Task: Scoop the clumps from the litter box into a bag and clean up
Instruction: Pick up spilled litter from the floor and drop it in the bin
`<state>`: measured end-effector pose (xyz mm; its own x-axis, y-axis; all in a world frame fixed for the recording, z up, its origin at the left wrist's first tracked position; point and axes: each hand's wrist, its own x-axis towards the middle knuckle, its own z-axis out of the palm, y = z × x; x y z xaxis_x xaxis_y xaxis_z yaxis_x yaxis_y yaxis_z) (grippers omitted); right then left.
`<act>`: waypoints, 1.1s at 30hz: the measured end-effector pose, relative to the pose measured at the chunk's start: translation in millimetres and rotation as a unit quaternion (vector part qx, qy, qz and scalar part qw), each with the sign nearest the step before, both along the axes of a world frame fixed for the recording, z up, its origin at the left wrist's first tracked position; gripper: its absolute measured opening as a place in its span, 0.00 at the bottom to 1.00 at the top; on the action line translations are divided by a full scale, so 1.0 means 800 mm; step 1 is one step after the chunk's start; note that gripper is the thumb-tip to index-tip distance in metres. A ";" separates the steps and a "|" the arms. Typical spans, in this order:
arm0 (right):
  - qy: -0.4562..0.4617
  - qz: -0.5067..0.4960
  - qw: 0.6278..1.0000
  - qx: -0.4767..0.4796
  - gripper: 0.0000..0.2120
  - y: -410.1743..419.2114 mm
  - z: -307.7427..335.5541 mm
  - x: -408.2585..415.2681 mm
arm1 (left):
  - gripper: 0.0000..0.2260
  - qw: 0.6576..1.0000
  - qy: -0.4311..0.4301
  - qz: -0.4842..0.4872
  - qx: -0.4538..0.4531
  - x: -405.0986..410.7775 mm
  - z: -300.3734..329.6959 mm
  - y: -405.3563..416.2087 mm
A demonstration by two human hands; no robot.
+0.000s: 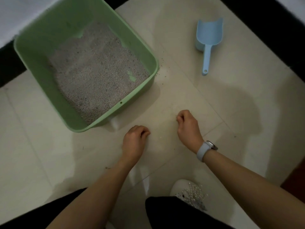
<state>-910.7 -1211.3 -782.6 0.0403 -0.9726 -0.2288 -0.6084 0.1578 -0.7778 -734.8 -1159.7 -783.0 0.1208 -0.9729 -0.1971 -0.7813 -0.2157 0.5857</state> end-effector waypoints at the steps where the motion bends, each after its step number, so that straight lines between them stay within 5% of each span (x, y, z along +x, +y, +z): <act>1: -0.002 -0.007 1.000 0.002 0.04 0.002 0.000 -0.003 | 0.01 1.000 0.000 -0.002 0.002 -0.003 0.000 0.000; 12: 0.000 -0.042 0.998 0.051 0.05 0.022 -0.001 -0.024 | 0.04 0.999 0.005 -0.030 0.012 -0.027 -0.003 -0.017; 18: 0.129 0.246 0.957 0.088 0.07 0.044 0.000 -0.027 | 0.08 0.995 -0.020 -0.090 0.028 -0.019 -0.001 -0.014; 21: 0.229 0.379 0.897 -0.009 0.05 0.056 0.001 -0.029 | 0.09 0.993 -0.040 -0.109 0.038 -0.021 -0.002 -0.018; 23: 0.274 0.423 0.862 -0.052 0.15 0.062 0.003 -0.027 | 0.08 0.991 -0.051 -0.119 0.038 -0.022 -0.004 -0.019; 28: 0.324 0.445 0.827 -0.114 0.15 0.068 0.004 -0.022 | 0.05 0.989 -0.061 -0.126 0.035 -0.022 -0.008 -0.021; 33: 0.323 0.417 0.833 -0.165 0.10 0.078 -0.001 -0.019 | 0.07 0.988 -0.048 -0.138 0.046 -0.018 0.002 -0.024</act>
<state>-925.9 -1149.1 -783.7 0.7056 -0.6824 -0.1908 -0.7083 -0.6870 -0.1623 -749.1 -1179.0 -781.3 -0.1249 -0.9496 -0.2876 -0.8693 -0.0350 0.4930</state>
